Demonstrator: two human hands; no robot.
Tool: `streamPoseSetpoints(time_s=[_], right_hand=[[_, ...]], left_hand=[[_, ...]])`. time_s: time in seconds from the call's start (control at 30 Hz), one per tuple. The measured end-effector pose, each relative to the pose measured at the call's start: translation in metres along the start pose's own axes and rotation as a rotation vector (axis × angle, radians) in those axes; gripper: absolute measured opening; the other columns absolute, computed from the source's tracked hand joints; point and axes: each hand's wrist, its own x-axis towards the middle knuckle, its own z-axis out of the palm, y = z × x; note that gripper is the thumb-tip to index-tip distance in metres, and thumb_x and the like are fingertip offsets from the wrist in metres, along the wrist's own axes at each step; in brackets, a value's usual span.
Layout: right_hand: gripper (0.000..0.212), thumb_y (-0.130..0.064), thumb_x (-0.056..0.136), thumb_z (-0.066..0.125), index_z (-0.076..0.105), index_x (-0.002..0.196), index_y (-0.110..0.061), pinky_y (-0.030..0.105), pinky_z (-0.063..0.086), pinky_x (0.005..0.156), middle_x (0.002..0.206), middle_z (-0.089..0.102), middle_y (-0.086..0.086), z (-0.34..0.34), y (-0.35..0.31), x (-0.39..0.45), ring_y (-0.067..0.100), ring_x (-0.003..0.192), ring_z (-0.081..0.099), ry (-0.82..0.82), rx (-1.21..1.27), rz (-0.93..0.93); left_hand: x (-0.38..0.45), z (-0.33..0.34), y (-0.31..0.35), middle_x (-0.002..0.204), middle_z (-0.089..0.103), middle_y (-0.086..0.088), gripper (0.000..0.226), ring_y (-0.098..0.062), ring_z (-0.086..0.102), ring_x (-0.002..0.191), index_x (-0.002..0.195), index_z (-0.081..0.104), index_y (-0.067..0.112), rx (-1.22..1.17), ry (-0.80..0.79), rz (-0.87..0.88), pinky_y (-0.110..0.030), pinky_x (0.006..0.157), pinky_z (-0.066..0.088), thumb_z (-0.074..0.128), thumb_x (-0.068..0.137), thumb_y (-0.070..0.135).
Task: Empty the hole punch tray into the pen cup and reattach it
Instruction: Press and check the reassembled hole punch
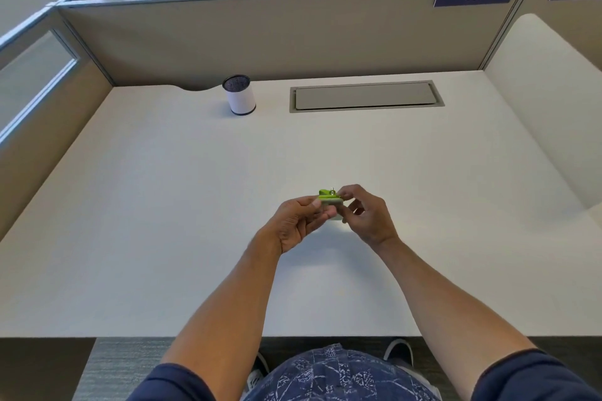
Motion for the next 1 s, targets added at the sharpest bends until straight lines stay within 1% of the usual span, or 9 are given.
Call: streamPoseSetpoints(time_s=[0.1, 0.27, 0.43, 0.53, 0.67, 0.73, 0.83, 0.93, 1.0], right_hand=[[0.020, -0.017, 0.088, 0.076, 0.069, 0.102, -0.028, 0.036, 0.057, 0.053, 0.099, 0.068, -0.028, 0.000, -0.003, 0.002, 0.018, 0.051, 0.063, -0.004, 0.027, -0.045], [0.016, -0.013, 0.087, 0.077, 0.071, 0.093, -0.027, 0.022, 0.050, 0.049, 0.091, 0.074, -0.015, 0.001, -0.009, 0.005, 0.016, 0.051, 0.063, 0.022, 0.143, 0.046], [0.037, -0.006, 0.083, 0.079, 0.070, 0.077, -0.042, 0.009, 0.041, 0.055, 0.074, 0.071, -0.022, 0.006, -0.008, 0.007, 0.000, 0.053, 0.056, 0.072, 0.189, 0.104], [0.027, -0.010, 0.082, 0.082, 0.074, 0.082, -0.036, 0.014, 0.042, 0.056, 0.077, 0.072, -0.023, 0.001, -0.006, 0.011, 0.000, 0.054, 0.053, 0.023, 0.153, 0.081], [0.025, -0.030, 0.077, 0.087, 0.074, 0.098, -0.032, 0.017, 0.045, 0.057, 0.083, 0.071, -0.019, -0.003, -0.005, 0.010, 0.006, 0.055, 0.056, -0.062, 0.068, -0.051], [0.022, -0.041, 0.082, 0.079, 0.072, 0.100, -0.033, 0.020, 0.047, 0.054, 0.080, 0.070, -0.010, -0.005, -0.006, 0.009, 0.012, 0.050, 0.056, -0.012, 0.117, 0.033], [0.014, -0.042, 0.089, 0.069, 0.072, 0.084, -0.030, 0.022, 0.048, 0.054, 0.073, 0.072, -0.006, -0.009, -0.001, 0.010, 0.015, 0.050, 0.058, 0.136, 0.176, 0.266], [0.018, -0.038, 0.089, 0.073, 0.078, 0.080, -0.024, 0.016, 0.048, 0.057, 0.070, 0.074, -0.006, -0.011, 0.009, 0.007, 0.008, 0.056, 0.063, 0.001, 0.077, 0.407], [0.021, -0.033, 0.091, 0.072, 0.081, 0.083, -0.017, 0.024, 0.049, 0.058, 0.071, 0.076, 0.004, -0.010, 0.013, 0.003, 0.011, 0.060, 0.065, -0.121, 0.146, 0.478]], left_hand=[[0.002, -0.001, -0.001, 0.116, 0.073, -0.024, 0.027, -0.024, 0.075, 0.103, 0.122, 0.067, -0.006, 0.052, -0.003, 0.029, -0.022, 0.081, 0.062, 0.055, 0.102, 0.006], [0.003, 0.001, -0.001, 0.112, 0.073, -0.029, 0.024, -0.033, 0.075, 0.104, 0.114, 0.073, -0.001, 0.085, 0.019, 0.057, -0.026, 0.083, 0.062, 0.054, 0.103, 0.007], [0.007, 0.006, -0.002, 0.107, 0.073, -0.032, 0.028, -0.039, 0.072, 0.106, 0.123, 0.063, -0.011, 0.085, 0.088, 0.057, -0.031, 0.085, 0.063, 0.051, 0.103, 0.005], [0.005, 0.010, -0.006, 0.108, 0.074, -0.029, 0.033, -0.037, 0.075, 0.101, 0.126, 0.061, -0.011, 0.070, 0.084, 0.079, -0.029, 0.081, 0.064, 0.052, 0.104, 0.012], [0.003, 0.007, -0.006, 0.101, 0.076, -0.022, 0.026, -0.033, 0.077, 0.093, 0.111, 0.065, -0.004, 0.118, 0.107, 0.071, -0.026, 0.075, 0.063, 0.054, 0.104, 0.019], [0.003, 0.005, -0.004, 0.098, 0.076, -0.021, 0.016, -0.032, 0.078, 0.091, 0.104, 0.065, 0.000, 0.169, 0.115, 0.044, -0.025, 0.072, 0.063, 0.054, 0.103, 0.012], [0.001, 0.002, 0.002, 0.092, 0.076, -0.021, 0.012, -0.033, 0.078, 0.083, 0.090, 0.064, 0.006, 0.210, 0.115, -0.018, -0.026, 0.065, 0.062, 0.056, 0.098, 0.005], [-0.001, 0.001, 0.009, 0.081, 0.072, -0.021, 0.016, -0.034, 0.075, 0.070, 0.080, 0.064, 0.009, 0.308, 0.106, -0.084, -0.028, 0.058, 0.061, 0.054, 0.090, 0.002], [-0.001, -0.001, 0.010, 0.074, 0.070, -0.020, 0.019, -0.033, 0.072, 0.063, 0.078, 0.063, 0.009, 0.416, 0.094, -0.125, -0.028, 0.054, 0.060, 0.049, 0.088, 0.001]])
